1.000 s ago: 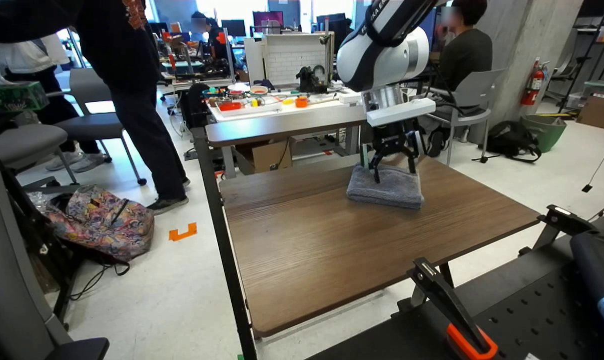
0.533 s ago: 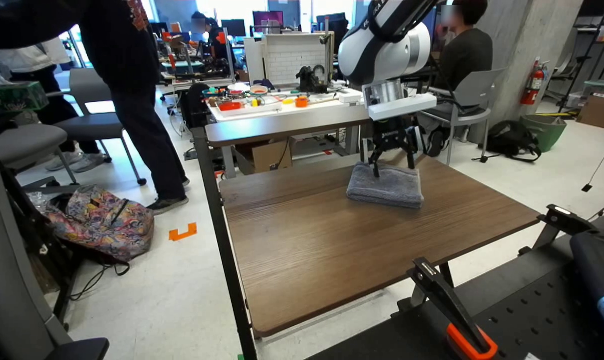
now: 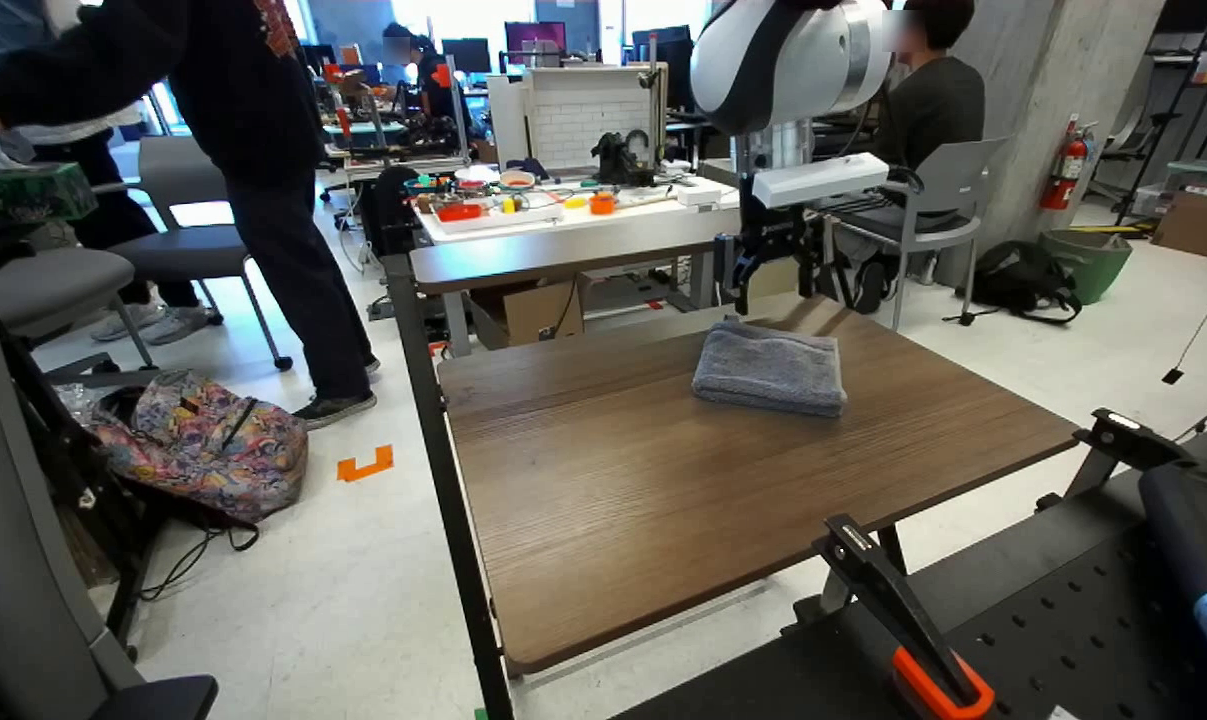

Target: Slide the cloth to the right on the desk

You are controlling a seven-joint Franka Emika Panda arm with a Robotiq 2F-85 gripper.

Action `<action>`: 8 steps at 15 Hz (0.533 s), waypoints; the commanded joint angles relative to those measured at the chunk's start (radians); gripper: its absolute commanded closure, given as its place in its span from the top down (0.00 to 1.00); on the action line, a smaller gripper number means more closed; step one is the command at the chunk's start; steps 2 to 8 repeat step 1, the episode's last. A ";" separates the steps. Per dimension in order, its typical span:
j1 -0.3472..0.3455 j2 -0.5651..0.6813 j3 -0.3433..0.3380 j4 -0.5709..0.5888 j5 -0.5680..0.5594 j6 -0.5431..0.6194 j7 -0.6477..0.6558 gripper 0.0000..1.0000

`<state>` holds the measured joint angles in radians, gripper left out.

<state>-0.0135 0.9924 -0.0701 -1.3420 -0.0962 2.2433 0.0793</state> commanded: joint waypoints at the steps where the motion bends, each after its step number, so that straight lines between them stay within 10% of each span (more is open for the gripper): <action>1: 0.003 -0.006 -0.003 -0.011 0.004 0.005 -0.004 1.00; 8: 0.003 -0.006 -0.003 -0.011 0.004 0.005 -0.004 1.00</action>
